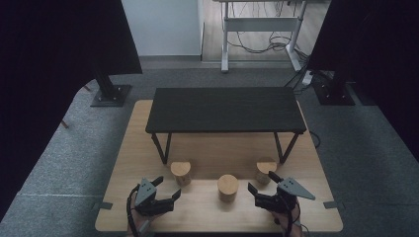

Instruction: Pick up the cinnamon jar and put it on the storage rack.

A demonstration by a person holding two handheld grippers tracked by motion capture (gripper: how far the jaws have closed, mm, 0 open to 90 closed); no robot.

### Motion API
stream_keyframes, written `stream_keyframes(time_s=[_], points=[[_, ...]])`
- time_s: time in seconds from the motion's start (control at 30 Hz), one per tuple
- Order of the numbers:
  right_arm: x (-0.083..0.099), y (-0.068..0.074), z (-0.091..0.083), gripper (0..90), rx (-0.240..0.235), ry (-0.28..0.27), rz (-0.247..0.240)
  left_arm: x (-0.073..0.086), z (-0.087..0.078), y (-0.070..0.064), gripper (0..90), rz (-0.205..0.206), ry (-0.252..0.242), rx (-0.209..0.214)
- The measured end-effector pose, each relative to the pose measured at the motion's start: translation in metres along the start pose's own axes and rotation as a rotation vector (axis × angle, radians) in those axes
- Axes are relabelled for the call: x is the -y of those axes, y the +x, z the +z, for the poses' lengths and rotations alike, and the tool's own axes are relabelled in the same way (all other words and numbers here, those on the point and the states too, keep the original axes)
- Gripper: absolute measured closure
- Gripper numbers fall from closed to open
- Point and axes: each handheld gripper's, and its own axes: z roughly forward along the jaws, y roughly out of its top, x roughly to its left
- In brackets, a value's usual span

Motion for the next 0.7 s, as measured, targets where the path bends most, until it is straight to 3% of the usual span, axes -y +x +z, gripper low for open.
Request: stream_keyframes(time_s=[0.17,0.33,0.5,0.7], points=[[0.002,-0.004,-0.003,6.7,0.002,0.003,0.005,0.003,-0.001,0.003,14.3,-0.015,0.014,0.008],[0.0,-0.005,-0.004,6.6,-0.007,-0.003,-0.002,0.002,-0.006,0.003,14.2,0.015,0.025,0.022],[-0.001,-0.008,-0.004,6.7,-0.019,-0.007,0.016,0.002,-0.008,0.006,14.2,0.001,0.024,0.021],[0.001,-0.009,-0.004,6.6,-0.033,-0.001,0.012,0.001,-0.012,0.009,14.1,0.024,0.042,0.027]])
